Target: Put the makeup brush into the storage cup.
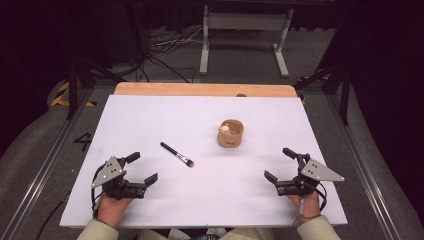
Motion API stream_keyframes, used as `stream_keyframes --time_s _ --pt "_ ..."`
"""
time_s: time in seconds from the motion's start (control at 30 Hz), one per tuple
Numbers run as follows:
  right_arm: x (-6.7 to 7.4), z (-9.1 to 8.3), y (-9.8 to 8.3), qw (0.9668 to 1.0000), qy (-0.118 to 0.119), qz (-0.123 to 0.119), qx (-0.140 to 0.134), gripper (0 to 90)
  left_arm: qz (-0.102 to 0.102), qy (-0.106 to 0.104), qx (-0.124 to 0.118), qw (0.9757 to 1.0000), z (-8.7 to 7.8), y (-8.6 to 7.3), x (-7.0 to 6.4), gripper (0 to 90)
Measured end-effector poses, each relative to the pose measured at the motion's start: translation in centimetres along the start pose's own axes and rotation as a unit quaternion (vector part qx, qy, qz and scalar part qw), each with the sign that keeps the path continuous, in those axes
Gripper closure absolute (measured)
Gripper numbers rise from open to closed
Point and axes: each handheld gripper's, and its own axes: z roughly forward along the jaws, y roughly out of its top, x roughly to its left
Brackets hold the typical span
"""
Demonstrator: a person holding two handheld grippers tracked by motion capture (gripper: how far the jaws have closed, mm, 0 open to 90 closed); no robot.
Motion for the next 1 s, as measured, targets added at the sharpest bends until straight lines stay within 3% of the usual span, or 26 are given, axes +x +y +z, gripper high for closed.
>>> stream_keyframes --time_s 0.4,0.47,0.53,0.63,0.87,1.0 --pt "0.3 -0.2 0.2 0.9999 0.010 -0.007 -0.004 0.0 -0.004 0.013 -0.003 0.9999 0.3 0.5 -0.1 2.0" --pt "0.3 -0.3 0.2 0.9999 0.009 -0.006 -0.003 0.0 0.002 0.009 -0.003 1.0000 0.3 1.1 -0.1 2.5" --pt "0.3 -0.3 0.3 0.9999 0.010 -0.005 -0.001 0.0 -0.019 -0.006 -0.008 0.9998 0.5 1.8 -0.1 3.6" --pt "0.3 -0.3 0.3 0.9999 0.010 -0.003 -0.002 0.0 -0.024 -0.014 -0.011 0.9996 0.8 2.4 -0.1 3.8" --pt "0.1 -0.5 0.2 0.9999 0.010 0.003 -0.003 0.0 -0.018 -0.028 -0.016 0.9993 2.3 4.0 0.3 3.1" --pt "0.0 -0.7 0.2 0.9999 0.011 0.007 -0.008 0.0 -0.014 -0.027 0.001 0.9995 3.6 4.5 0.6 2.4"
